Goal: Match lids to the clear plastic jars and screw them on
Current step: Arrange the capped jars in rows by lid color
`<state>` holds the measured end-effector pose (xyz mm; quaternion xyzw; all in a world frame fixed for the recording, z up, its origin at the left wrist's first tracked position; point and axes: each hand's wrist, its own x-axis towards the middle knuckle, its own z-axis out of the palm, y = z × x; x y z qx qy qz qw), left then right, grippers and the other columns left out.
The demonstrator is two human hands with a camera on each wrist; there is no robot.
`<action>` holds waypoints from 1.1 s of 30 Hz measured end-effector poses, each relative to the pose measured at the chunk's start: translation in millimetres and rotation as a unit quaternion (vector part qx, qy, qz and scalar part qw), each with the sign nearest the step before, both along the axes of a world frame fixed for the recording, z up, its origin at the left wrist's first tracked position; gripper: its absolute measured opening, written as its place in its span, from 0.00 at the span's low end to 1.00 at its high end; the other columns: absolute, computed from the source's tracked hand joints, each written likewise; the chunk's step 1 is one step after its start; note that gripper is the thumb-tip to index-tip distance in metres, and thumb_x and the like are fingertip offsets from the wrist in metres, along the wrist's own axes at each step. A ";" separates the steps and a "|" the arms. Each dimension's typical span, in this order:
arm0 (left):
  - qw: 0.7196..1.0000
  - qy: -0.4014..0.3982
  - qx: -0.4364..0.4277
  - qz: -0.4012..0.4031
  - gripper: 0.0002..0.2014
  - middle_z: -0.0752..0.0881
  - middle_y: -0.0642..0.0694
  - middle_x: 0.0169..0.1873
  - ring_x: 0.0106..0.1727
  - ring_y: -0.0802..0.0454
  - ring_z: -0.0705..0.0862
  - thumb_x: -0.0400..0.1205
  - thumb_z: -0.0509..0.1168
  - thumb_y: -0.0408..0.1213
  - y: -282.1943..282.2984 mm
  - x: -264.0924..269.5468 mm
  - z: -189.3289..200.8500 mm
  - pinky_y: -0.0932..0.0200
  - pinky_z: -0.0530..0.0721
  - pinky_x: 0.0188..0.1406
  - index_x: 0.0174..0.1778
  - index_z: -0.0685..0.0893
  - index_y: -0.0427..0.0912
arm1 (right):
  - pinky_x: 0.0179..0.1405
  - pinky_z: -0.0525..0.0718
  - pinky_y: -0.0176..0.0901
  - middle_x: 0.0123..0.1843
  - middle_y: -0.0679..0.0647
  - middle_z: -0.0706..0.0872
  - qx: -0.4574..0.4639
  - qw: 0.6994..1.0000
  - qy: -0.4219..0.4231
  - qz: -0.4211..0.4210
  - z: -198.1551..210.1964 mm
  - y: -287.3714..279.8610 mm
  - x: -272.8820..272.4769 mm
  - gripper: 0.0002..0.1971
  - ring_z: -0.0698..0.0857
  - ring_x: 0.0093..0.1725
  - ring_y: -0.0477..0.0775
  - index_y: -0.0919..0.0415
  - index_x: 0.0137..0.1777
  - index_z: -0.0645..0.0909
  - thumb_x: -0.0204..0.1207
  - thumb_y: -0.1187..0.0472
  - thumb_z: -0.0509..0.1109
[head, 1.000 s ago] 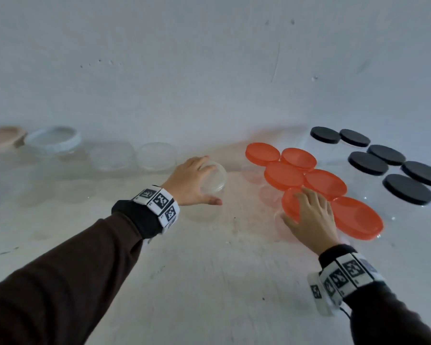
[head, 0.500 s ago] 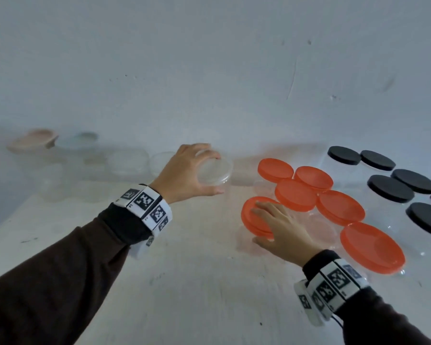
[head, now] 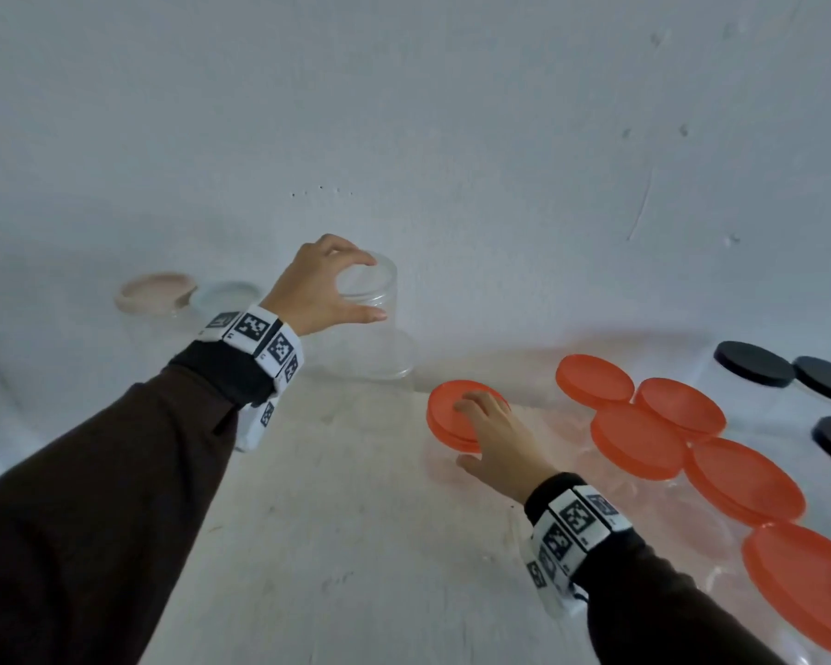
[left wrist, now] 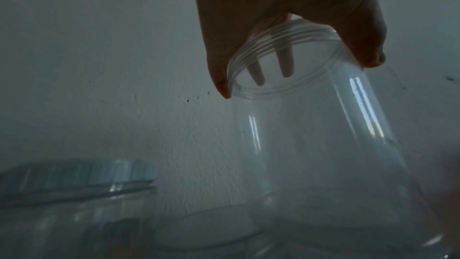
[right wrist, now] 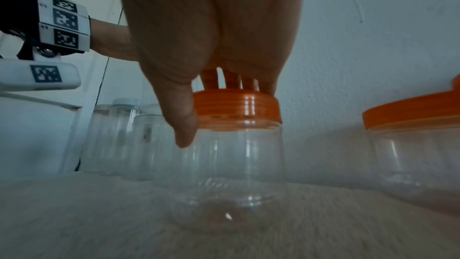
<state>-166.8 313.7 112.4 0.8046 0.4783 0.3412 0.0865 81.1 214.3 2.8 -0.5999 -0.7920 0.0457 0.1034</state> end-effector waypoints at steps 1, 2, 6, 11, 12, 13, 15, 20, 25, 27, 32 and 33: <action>1.000 -0.005 0.000 -0.001 0.33 0.74 0.48 0.64 0.68 0.47 0.70 0.63 0.79 0.51 2.3 -1.1 -1.8 0.52 0.67 0.72 0.63 0.81 0.49 | 0.72 0.66 0.47 0.76 0.54 0.63 0.006 1.000 0.002 0.000 -0.6 3.2 -0.2 0.33 0.63 0.76 0.56 0.58 0.75 0.65 0.72 0.57 0.72; 1.000 -0.011 0.000 -0.005 0.32 0.74 0.48 0.64 0.68 0.47 0.70 0.63 0.79 0.51 4.7 -1.7 -2.9 0.51 0.67 0.72 0.63 0.81 0.49 | 0.73 0.64 0.46 0.77 0.53 0.63 0.013 1.000 0.002 0.000 -0.9 6.2 -0.3 0.32 0.62 0.77 0.55 0.57 0.75 0.64 0.72 0.56 0.72; 1.000 -0.008 0.013 -0.011 0.30 0.75 0.52 0.62 0.70 0.49 0.71 0.64 0.79 0.49 10.9 -1.4 -2.8 0.54 0.67 0.70 0.61 0.80 0.48 | 0.78 0.53 0.45 0.81 0.50 0.60 0.024 1.000 -0.011 -0.006 -2.1 16.2 0.8 0.32 0.56 0.80 0.52 0.55 0.78 0.62 0.76 0.54 0.69; 0.999 0.006 0.046 -0.009 0.28 0.78 0.50 0.61 0.70 0.50 0.69 0.65 0.79 0.47 16.2 -4.3 -5.7 0.49 0.66 0.71 0.59 0.81 0.43 | 0.77 0.54 0.47 0.82 0.48 0.59 0.030 0.999 -0.010 -0.010 -3.3 26.9 1.4 0.32 0.55 0.80 0.52 0.54 0.79 0.61 0.76 0.52 0.68; 0.998 0.009 0.057 -0.009 0.28 0.78 0.48 0.60 0.68 0.49 0.71 0.65 0.79 0.48 17.6 -5.3 -6.8 0.49 0.67 0.69 0.59 0.81 0.43 | 0.77 0.54 0.47 0.82 0.48 0.59 0.030 0.999 -0.009 -0.010 -3.2 28.9 1.6 0.33 0.55 0.81 0.52 0.54 0.79 0.61 0.76 0.52 0.68; 0.998 0.009 0.061 -0.008 0.28 0.78 0.48 0.59 0.66 0.48 0.72 0.65 0.78 0.48 19.0 -6.8 -8.6 0.49 0.68 0.68 0.59 0.81 0.43 | 0.77 0.55 0.47 0.82 0.48 0.59 0.031 0.999 -0.006 -0.009 -3.3 30.9 1.8 0.33 0.55 0.81 0.52 0.54 0.79 0.61 0.76 0.52 0.68; 0.998 -0.005 0.057 -0.009 0.28 0.78 0.49 0.58 0.64 0.50 0.72 0.66 0.78 0.49 20.6 -9.3 -12.5 0.48 0.69 0.68 0.60 0.81 0.44 | 0.77 0.56 0.48 0.81 0.49 0.60 0.033 0.999 0.004 -0.009 -4.5 34.6 2.1 0.33 0.55 0.81 0.52 0.54 0.79 0.61 0.76 0.53 0.69; 0.998 -0.029 0.057 -0.015 0.27 0.76 0.53 0.56 0.62 0.52 0.72 0.67 0.78 0.48 20.6 -8.9 -15.8 0.48 0.70 0.67 0.60 0.81 0.44 | 0.77 0.57 0.50 0.81 0.51 0.61 0.043 0.999 0.027 -0.013 -9.0 43.3 -1.2 0.32 0.55 0.81 0.54 0.56 0.78 0.64 0.75 0.54 0.70; 0.997 -0.041 0.063 -0.004 0.27 0.76 0.54 0.54 0.62 0.52 0.72 0.67 0.78 0.45 22.5 -7.9 -18.2 0.55 0.70 0.64 0.60 0.82 0.43 | 0.77 0.59 0.51 0.81 0.51 0.61 0.043 0.998 0.024 -0.023 -10.4 51.5 -4.1 0.32 0.56 0.80 0.54 0.56 0.78 0.63 0.75 0.54 0.69; 0.997 -0.044 0.061 -0.003 0.27 0.77 0.51 0.54 0.61 0.52 0.72 0.66 0.78 0.45 22.7 -8.0 -19.0 0.57 0.69 0.63 0.60 0.82 0.43 | 0.77 0.58 0.52 0.81 0.51 0.61 0.045 0.998 0.023 -0.025 -9.8 53.1 -5.5 0.32 0.56 0.80 0.55 0.56 0.78 0.63 0.75 0.54 0.69; 0.997 -0.047 0.061 -0.003 0.27 0.79 0.47 0.56 0.62 0.52 0.73 0.66 0.78 0.45 22.5 -8.2 -19.9 0.59 0.69 0.62 0.61 0.82 0.43 | 0.78 0.53 0.49 0.82 0.51 0.59 0.047 0.999 0.013 -0.025 -8.7 55.3 -6.9 0.32 0.54 0.81 0.55 0.57 0.79 0.61 0.77 0.54 0.67; 0.997 -0.047 0.062 -0.003 0.27 0.79 0.46 0.56 0.62 0.52 0.73 0.67 0.78 0.44 22.1 -7.9 -19.7 0.59 0.69 0.62 0.61 0.82 0.43 | 0.78 0.52 0.49 0.82 0.51 0.59 0.047 0.999 0.012 -0.026 -8.9 55.9 -6.9 0.32 0.54 0.81 0.54 0.57 0.79 0.61 0.77 0.54 0.67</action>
